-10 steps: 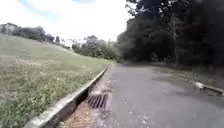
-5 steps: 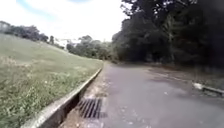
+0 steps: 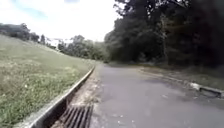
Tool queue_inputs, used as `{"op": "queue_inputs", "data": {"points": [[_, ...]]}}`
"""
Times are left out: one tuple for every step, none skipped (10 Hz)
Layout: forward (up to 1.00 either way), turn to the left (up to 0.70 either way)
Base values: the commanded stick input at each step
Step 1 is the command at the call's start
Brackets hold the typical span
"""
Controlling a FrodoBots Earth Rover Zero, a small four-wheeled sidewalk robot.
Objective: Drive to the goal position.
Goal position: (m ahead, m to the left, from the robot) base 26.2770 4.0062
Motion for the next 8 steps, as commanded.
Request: {"op": "queue_inputs", "data": {"points": [[0.7, 0.0], [0.7, 0.0], [0.7, 0.0], [0.7, 0.0], [0.7, 0.0], [0.7, 0.0], [0.7, 0.0], [0.7, 0.02]]}}
